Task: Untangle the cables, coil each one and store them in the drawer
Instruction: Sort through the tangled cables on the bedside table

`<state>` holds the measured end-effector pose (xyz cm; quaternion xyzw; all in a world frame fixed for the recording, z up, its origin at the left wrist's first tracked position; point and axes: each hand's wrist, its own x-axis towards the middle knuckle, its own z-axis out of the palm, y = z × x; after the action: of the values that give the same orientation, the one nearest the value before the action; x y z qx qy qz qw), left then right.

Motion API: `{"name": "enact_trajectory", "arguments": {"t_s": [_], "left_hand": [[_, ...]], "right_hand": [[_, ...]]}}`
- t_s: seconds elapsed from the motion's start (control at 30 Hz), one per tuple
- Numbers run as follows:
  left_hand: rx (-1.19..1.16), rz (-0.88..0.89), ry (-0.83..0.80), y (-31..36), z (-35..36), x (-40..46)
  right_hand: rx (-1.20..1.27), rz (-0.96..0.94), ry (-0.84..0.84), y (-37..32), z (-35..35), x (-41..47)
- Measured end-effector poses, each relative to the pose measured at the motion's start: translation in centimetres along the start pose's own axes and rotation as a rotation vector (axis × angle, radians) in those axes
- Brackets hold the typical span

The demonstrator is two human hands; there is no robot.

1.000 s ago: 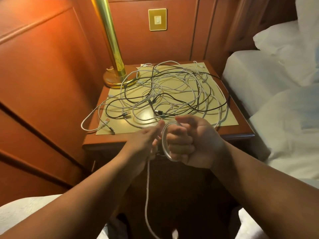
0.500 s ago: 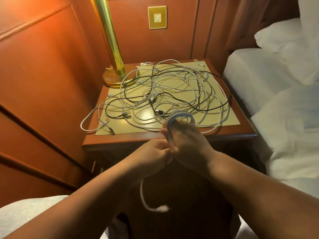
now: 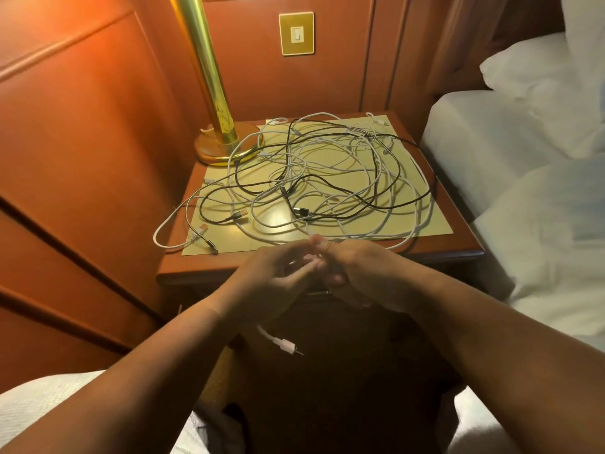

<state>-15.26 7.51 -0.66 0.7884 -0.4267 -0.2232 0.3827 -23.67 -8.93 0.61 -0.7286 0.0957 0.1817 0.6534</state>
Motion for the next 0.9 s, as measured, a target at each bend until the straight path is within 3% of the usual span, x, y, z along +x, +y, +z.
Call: {"name": "enact_trajectory", "arguments": {"t_s": [0.1,0.27,0.37,0.53,0.7,0.9], "left_hand": [[0.080,0.032,0.047,0.3,0.4,0.1],[0.284,0.097,0.163,-0.4,1.0,0.5],[0.347,0.249,0.291,-1.2,1.3,0.8],[0.437,0.355,0.482,-2.0,1.6,0.8],[0.337,0.260,0.520,-2.4,1.6,1.0],[0.147,0.074,0.521,-1.3,1.3,0.9]], "right_hand": [[0.102,-0.015,-0.006,-0.2,0.3,-0.5],[-0.090,-0.164,0.254,0.4,1.3,0.3],[-0.131,-0.243,0.415,0.2,1.5,0.7],[-0.079,-0.440,0.495,0.4,1.6,1.1],[0.071,-0.345,0.400,0.3,1.1,1.2],[0.610,-0.192,0.190,0.0,1.0,0.9]]}}
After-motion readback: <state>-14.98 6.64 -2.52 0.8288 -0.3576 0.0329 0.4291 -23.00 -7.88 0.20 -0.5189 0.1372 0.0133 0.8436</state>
